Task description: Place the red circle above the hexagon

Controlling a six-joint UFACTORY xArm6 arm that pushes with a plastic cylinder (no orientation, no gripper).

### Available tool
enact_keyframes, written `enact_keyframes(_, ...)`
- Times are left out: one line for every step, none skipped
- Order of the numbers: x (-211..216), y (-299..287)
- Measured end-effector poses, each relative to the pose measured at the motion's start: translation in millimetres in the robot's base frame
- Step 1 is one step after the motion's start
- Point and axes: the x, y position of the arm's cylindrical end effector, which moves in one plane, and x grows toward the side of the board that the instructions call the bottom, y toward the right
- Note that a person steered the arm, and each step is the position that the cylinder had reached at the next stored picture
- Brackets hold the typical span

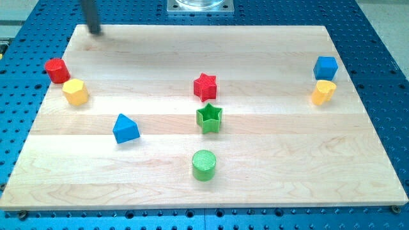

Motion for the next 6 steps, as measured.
enact_keyframes(6,-19)
enact_keyframes(58,-20)
enact_keyframes(127,-20)
enact_keyframes(157,-20)
enact_keyframes(164,-19)
enact_keyframes(167,-20)
